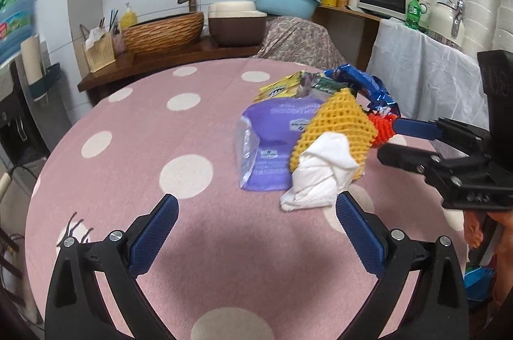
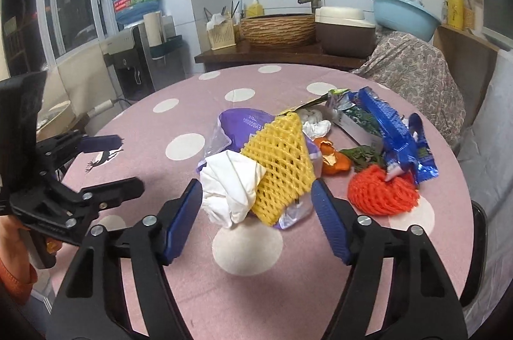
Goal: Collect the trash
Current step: 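Move both tools back over the table trash, then grasp the yellow foam net with the right tool while the left tool grasps white tissue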
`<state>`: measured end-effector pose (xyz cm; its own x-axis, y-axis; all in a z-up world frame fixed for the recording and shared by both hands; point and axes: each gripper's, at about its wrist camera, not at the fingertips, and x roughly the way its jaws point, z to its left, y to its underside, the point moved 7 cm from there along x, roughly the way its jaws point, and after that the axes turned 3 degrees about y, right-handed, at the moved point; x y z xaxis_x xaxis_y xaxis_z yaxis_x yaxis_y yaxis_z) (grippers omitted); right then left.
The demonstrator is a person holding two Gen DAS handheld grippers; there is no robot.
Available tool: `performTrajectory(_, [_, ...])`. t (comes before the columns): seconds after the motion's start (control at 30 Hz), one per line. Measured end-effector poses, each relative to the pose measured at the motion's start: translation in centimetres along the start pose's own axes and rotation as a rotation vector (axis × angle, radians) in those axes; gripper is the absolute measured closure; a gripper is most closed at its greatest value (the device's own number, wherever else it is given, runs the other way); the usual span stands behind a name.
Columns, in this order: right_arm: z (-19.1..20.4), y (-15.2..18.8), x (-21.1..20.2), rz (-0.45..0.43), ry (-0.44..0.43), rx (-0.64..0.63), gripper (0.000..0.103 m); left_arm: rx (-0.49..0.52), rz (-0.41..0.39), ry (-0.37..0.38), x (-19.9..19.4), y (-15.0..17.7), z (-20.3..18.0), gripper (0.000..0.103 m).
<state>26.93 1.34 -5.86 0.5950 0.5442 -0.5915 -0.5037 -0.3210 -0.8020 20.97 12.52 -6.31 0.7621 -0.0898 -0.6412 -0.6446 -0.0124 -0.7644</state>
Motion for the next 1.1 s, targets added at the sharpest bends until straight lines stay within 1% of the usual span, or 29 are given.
performTrajectory(0.17, [-0.1, -0.4, 2.6, 0.038, 0.012, -0.019, 0.048, -0.019, 0.017, 0.025, 0.1, 0.8, 0.9, 0.005])
performTrajectory(0.2, [0.0, -0.4, 3.1, 0.049, 0.013, -0.025, 0.053, -0.020, 0.018, 0.027, 0.1, 0.8, 1.0, 0.005])
performTrajectory(0.23, [-0.1, -0.4, 3.6, 0.060, 0.010, -0.028, 0.061, -0.022, 0.019, 0.031, 0.2, 0.8, 1.0, 0.005])
performTrajectory(0.27, [0.0, -0.3, 4.1, 0.071, 0.006, -0.031, 0.065, -0.023, 0.022, 0.040, 0.3, 0.8, 1.0, 0.005])
performTrajectory(0.3, [0.0, -0.2, 4.5, 0.081, 0.003, -0.034, 0.071, -0.022, 0.025, 0.056, 0.4, 0.8, 0.8, 0.005])
performTrajectory(0.33, [0.0, -0.3, 4.8, 0.088, 0.001, -0.036, 0.079, -0.018, 0.028, 0.067, 0.5, 0.8, 0.6, 0.005])
performTrajectory(0.4, [-0.1, -0.4, 5.1, 0.096, -0.011, -0.031, 0.089, -0.002, 0.033, 0.080, 0.7, 0.7, 0.2, 0.005])
performTrajectory(0.5, [-0.4, -0.5, 5.1, 0.095, -0.023, -0.015, 0.098, 0.040, 0.044, 0.087, 1.4, 0.7, -0.5, 0.005])
performTrajectory(0.77, [-0.6, -1.1, 3.2, 0.062, -0.055, -0.008, 0.100, 0.129, 0.075, 0.135, 3.4, -0.4, -3.5, 0.005])
performTrajectory(0.8, [-0.7, -1.2, 3.0, 0.061, -0.049, -0.021, 0.100, 0.144, 0.084, 0.144, 3.9, -0.5, -4.1, 0.006])
performTrajectory(0.87, [-1.1, -1.7, 2.4, 0.024, 0.003, -0.036, 0.099, 0.166, 0.092, 0.161, 4.6, -0.7, -5.0, 0.009])
performTrajectory(0.9, [-1.3, -1.9, 2.2, 0.015, 0.000, -0.032, 0.096, 0.184, 0.098, 0.162, 5.1, -0.8, -5.4, 0.016])
performTrajectory(0.93, [-1.5, -2.1, 2.2, 0.016, -0.011, -0.022, 0.087, 0.199, 0.106, 0.153, 5.5, -0.8, -5.8, 0.025])
performTrajectory(0.97, [-1.8, -2.2, 2.2, 0.015, -0.012, -0.010, 0.080, 0.211, 0.116, 0.142, 5.9, -0.8, -6.0, 0.032])
performTrajectory(1.0, [-2.1, -2.2, 2.3, 0.015, -0.004, 0.001, 0.058, 0.213, 0.130, 0.139, 6.3, -0.8, -6.1, 0.049])
performTrajectory(1.03, [-2.4, -2.2, 2.3, 0.010, 0.011, 0.004, 0.046, 0.204, 0.144, 0.155, 6.5, -0.7, -6.3, 0.065])
performTrajectory(1.07, [-2.6, -2.2, 2.3, 0.001, 0.029, 0.004, 0.036, 0.189, 0.151, 0.176, 6.6, -0.7, -6.3, 0.071])
performTrajectory(1.1, [-2.7, -2.2, 2.4, -0.002, 0.039, 0.002, 0.036, 0.178, 0.149, 0.180, 6.5, -0.6, -6.2, 0.081])
